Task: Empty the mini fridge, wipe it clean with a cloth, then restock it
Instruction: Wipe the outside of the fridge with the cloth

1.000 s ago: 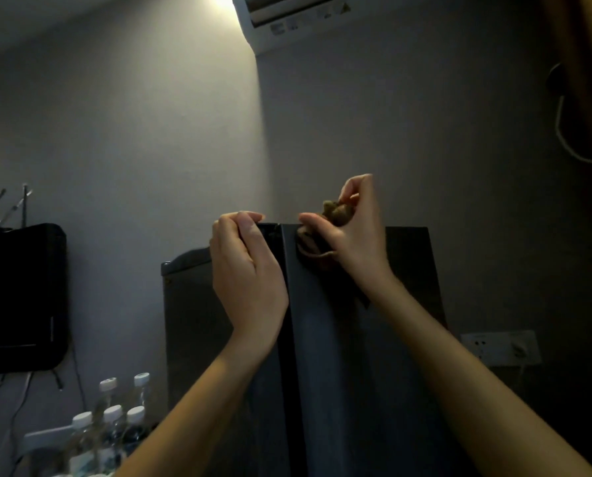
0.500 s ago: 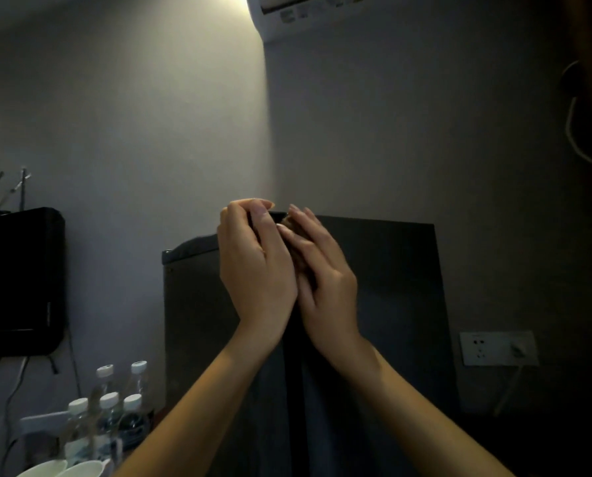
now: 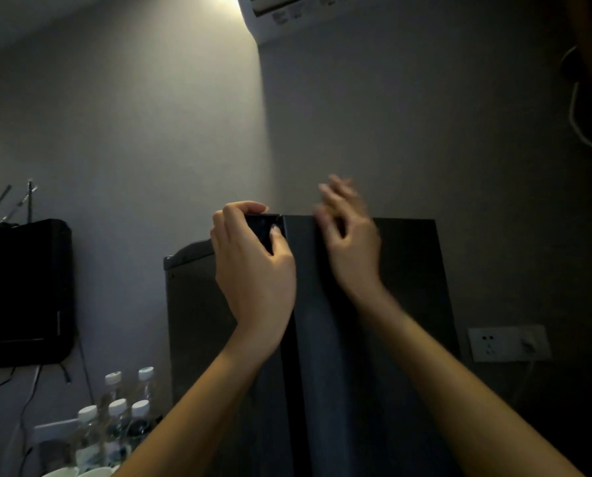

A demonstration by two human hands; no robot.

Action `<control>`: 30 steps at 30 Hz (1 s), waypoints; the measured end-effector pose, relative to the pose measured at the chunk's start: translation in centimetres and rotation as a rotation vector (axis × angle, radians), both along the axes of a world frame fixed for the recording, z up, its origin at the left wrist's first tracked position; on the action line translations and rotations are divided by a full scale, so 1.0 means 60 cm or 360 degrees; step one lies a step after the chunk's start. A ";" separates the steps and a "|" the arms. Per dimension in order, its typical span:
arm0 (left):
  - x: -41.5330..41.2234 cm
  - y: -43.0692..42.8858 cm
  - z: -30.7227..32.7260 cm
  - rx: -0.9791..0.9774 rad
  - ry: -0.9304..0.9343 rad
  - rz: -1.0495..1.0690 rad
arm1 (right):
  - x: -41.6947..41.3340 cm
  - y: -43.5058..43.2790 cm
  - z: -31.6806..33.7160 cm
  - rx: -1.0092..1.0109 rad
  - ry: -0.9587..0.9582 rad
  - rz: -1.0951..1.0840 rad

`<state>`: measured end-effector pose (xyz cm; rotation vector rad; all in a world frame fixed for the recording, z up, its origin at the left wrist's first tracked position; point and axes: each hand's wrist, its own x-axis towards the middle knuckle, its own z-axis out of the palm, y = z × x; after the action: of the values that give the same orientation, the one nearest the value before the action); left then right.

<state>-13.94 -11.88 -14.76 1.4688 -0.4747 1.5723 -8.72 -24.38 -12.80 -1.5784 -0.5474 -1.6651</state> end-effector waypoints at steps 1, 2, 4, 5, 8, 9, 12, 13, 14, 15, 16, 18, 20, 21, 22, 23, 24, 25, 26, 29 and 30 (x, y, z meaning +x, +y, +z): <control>0.000 0.000 0.000 0.0003 -0.0009 -0.0009 | -0.011 0.026 -0.001 -0.0127 -0.0074 -0.0022; 0.000 0.001 0.000 0.0013 -0.0014 -0.0014 | -0.019 0.042 -0.002 -0.0204 -0.0125 -0.0021; 0.001 0.003 -0.001 0.0027 -0.0030 -0.0034 | -0.023 0.037 0.001 -0.0282 -0.0148 0.0104; 0.002 0.003 -0.001 0.0026 -0.0042 -0.0046 | -0.016 0.020 0.000 -0.0316 -0.0134 0.0197; 0.003 0.001 -0.001 0.0009 -0.0047 -0.0066 | 0.026 -0.060 -0.012 -0.0191 -0.0076 0.0279; 0.003 0.000 -0.001 0.0007 -0.0042 -0.0057 | 0.043 -0.090 -0.014 -0.0057 -0.0033 0.0270; 0.003 -0.002 -0.001 0.0017 -0.0039 0.0036 | 0.062 -0.149 -0.012 0.0316 0.0194 0.0216; 0.004 -0.002 0.000 0.0024 -0.0038 0.0063 | 0.064 -0.153 -0.011 0.0398 0.0250 0.0204; 0.003 -0.002 0.000 0.0030 -0.0033 0.0076 | 0.062 -0.148 -0.009 0.0453 0.0266 0.0204; 0.003 -0.002 0.000 0.0033 -0.0029 0.0082 | 0.057 -0.133 -0.008 0.0473 0.0247 0.0213; 0.003 -0.002 0.000 0.0032 -0.0021 0.0088 | 0.048 -0.111 -0.010 0.0437 0.0200 0.0234; 0.002 -0.002 0.000 0.0018 -0.0015 0.0095 | 0.024 -0.057 -0.034 0.0225 0.0102 0.0286; 0.001 -0.002 0.000 0.0005 -0.0022 0.0069 | -0.004 -0.019 -0.069 -0.0122 -0.0008 0.0235; 0.002 -0.002 0.000 0.0001 -0.0028 0.0057 | -0.012 -0.012 -0.087 -0.0311 -0.0046 0.0195; 0.003 -0.002 0.000 0.0000 -0.0032 0.0051 | -0.015 -0.013 -0.101 -0.0476 -0.0072 0.0168; 0.003 -0.002 -0.001 0.0000 -0.0035 0.0046 | -0.016 -0.021 -0.110 -0.0589 -0.0087 0.0161; 0.004 -0.001 0.000 0.0002 -0.0039 0.0036 | -0.012 -0.036 -0.114 -0.0629 -0.0096 0.0167; 0.004 -0.002 0.000 0.0006 -0.0041 0.0028 | 0.000 -0.057 -0.113 -0.0610 -0.0112 0.0163; 0.004 -0.002 0.000 0.0011 -0.0036 0.0023 | 0.017 -0.081 -0.111 -0.0547 -0.0127 0.0147; 0.005 -0.001 -0.002 0.0035 -0.0022 0.0037 | 0.084 -0.172 -0.098 -0.0227 -0.0114 0.0148; 0.006 0.000 -0.001 0.0040 -0.0018 0.0044 | 0.101 -0.202 -0.093 -0.0067 -0.0068 0.0174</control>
<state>-13.57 -11.90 -14.85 1.4918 -0.4840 1.6020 -2.65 -36.51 -18.36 -1.5177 -0.6829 -1.6179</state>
